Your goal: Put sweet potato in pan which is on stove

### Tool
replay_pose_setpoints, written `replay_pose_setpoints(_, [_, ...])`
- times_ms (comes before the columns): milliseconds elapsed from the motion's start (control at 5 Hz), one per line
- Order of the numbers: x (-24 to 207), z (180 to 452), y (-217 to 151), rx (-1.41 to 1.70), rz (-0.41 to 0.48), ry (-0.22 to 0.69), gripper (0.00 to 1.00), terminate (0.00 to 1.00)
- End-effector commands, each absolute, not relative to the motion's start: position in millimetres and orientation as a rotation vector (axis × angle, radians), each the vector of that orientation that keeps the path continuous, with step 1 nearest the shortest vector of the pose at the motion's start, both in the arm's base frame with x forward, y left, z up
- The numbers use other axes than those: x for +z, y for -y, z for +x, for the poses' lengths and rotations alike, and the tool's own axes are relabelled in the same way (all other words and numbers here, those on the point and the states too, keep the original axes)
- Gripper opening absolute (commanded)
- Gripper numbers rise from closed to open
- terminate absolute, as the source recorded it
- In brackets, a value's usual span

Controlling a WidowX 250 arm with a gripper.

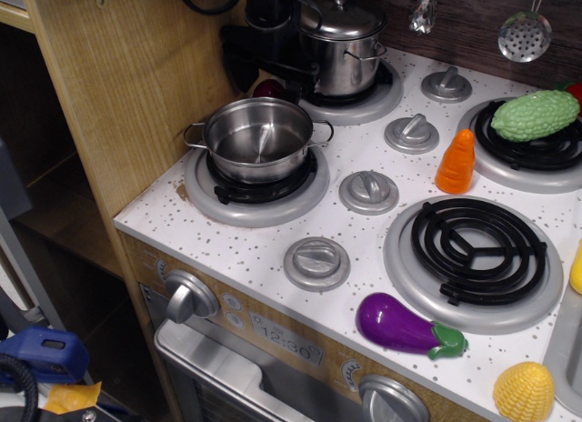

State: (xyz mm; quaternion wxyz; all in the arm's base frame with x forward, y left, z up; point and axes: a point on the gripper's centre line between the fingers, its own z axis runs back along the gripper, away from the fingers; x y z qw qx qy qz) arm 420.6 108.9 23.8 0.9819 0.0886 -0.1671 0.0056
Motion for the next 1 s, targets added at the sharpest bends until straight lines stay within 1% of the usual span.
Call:
replay_pose_setpoints(0, [29, 431, -117, 0.023, 0.157, 0.369, 1.00, 0.00])
replay_pose_setpoints(200, [25, 435, -117, 0.030, 0.160, 0.369, 0.00, 0.00])
replay_pose_setpoints(400, [33, 434, -117, 0.038, 0.173, 0.371, 0.00, 0.00])
replay_pose_setpoints(600, [54, 432, -118, 0.040, 0.212, 0.366, 0.00, 0.00])
replay_pose_setpoints(800, [83, 429, -121, 0.018, 0.279, 0.390, 0.00, 0.00])
